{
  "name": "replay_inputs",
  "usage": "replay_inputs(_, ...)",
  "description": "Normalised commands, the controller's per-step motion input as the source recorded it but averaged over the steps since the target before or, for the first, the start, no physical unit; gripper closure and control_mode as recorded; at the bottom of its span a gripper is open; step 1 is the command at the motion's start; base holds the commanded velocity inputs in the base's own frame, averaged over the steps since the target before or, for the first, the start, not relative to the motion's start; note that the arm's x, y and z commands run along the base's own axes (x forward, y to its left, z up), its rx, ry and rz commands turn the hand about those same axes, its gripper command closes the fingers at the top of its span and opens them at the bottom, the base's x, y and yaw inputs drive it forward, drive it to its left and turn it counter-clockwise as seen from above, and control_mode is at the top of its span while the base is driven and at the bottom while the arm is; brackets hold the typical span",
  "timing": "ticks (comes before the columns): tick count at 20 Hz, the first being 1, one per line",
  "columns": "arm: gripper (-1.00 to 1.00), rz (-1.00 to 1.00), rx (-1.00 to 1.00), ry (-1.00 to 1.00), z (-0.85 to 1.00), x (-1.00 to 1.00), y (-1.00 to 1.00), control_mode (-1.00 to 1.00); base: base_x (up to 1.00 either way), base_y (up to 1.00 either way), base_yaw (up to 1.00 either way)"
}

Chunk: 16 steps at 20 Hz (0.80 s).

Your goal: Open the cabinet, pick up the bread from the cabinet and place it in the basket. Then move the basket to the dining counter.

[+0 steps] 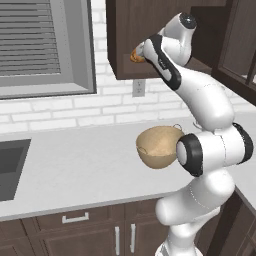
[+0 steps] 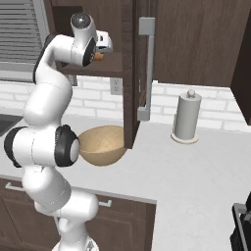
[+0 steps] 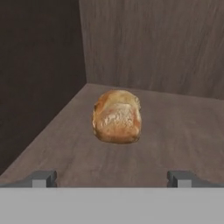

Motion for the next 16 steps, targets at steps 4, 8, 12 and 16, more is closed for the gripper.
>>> replay_inputs(4, -1.0, 0.04, 0.01, 0.0, -0.19, 0.32, 0.02, -1.0, 0.0, 0.0, 0.0)
replay_inputs(8, -1.0, 0.04, 0.02, 0.0, -0.18, 0.32, 0.01, -1.0, 0.0, 0.0, 0.0)
replay_inputs(12, -1.0, 0.08, 0.02, 0.01, -0.05, 0.32, 0.08, -1.0, 0.0, 0.0, 0.0)
replay_inputs(16, -1.0, 0.1, 0.01, 0.02, -0.03, 0.31, 0.04, -1.0, 0.0, 0.0, 0.0)
